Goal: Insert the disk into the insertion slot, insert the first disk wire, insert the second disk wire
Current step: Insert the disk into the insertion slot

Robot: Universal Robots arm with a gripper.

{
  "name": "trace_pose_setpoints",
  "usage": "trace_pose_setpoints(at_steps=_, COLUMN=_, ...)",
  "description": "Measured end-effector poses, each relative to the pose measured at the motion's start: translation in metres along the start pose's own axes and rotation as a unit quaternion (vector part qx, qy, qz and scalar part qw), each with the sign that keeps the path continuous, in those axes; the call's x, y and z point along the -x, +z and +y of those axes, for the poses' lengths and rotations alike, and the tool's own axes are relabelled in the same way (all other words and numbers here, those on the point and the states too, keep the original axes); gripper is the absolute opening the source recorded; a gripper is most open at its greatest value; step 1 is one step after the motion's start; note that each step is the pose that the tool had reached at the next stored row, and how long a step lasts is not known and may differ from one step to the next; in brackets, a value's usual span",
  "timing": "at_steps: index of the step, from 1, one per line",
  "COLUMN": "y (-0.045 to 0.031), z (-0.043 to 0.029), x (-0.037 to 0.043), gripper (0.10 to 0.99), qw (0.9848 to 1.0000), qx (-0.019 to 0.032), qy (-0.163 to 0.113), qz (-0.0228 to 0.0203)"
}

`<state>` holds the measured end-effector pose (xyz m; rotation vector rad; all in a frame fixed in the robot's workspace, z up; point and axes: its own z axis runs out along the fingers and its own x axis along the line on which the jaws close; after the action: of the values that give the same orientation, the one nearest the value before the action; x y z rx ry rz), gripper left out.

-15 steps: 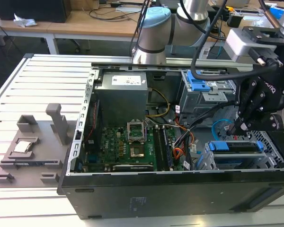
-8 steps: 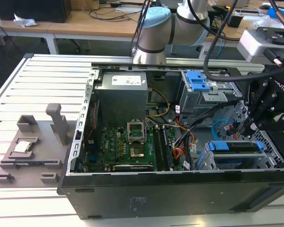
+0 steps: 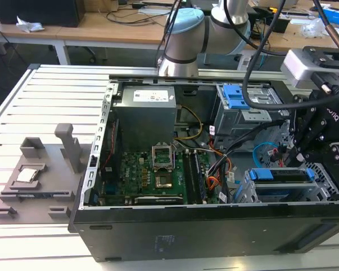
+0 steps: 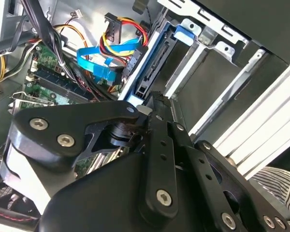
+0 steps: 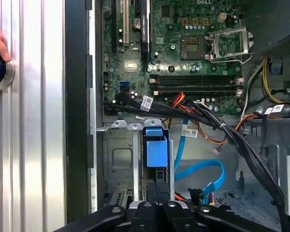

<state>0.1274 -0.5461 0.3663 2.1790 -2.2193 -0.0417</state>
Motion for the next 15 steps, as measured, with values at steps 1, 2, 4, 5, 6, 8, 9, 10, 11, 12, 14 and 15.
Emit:
trace_pose_setpoints(at_steps=1, y=0.0027, z=-0.0003, x=0.0, gripper=0.106, qw=1.0, qx=0.0, qy=0.0, qz=0.0)
trace_pose_setpoints(at_steps=2, y=0.0048, z=-0.0009, x=0.0001, gripper=0.106, qw=1.0, qx=0.0, qy=0.0, qz=-0.0001)
trace_pose_setpoints(at_steps=4, y=0.0057, z=-0.0046, x=0.0002, gripper=0.106, qw=1.0, qx=0.0, qy=0.0, qz=0.0001)
trace_pose_setpoints(at_steps=5, y=0.0062, z=-0.0097, x=0.0009, gripper=0.106, qw=1.0, qx=0.0, qy=0.0, qz=-0.0001)
trace_pose_setpoints(at_steps=6, y=0.0065, z=-0.0136, x=0.0022, gripper=0.106, qw=1.0, qx=0.0001, qy=0.0, qz=0.0)
trace_pose_setpoints(at_steps=8, y=0.0065, z=-0.0158, x=0.0048, gripper=0.106, qw=1.0, qx=0.0001, qy=0.0, qz=0.0)
trace_pose_setpoints(at_steps=9, y=0.0065, z=-0.0159, x=0.0048, gripper=0.106, qw=1.0, qx=0.0001, qy=0.0, qz=0.0)
trace_pose_setpoints(at_steps=10, y=0.0064, z=-0.016, x=0.0049, gripper=0.106, qw=1.0, qx=0.0001, qy=0.0, qz=0.0)
trace_pose_setpoints(at_steps=11, y=0.0065, z=-0.016, x=0.0049, gripper=0.106, qw=1.0, qx=0.0001, qy=0.0, qz=0.0)
trace_pose_setpoints(at_steps=12, y=0.0065, z=-0.016, x=0.0049, gripper=0.106, qw=1.0, qx=0.0001, qy=0.0, qz=0.0)
trace_pose_setpoints(at_steps=14, y=0.0065, z=-0.0161, x=0.0049, gripper=0.106, qw=1.0, qx=0.0, qy=0.0, qz=0.0)
trace_pose_setpoints(at_steps=15, y=0.0065, z=-0.0161, x=0.0049, gripper=0.106, qw=1.0, qx=0.0, qy=0.0, qz=0.0)
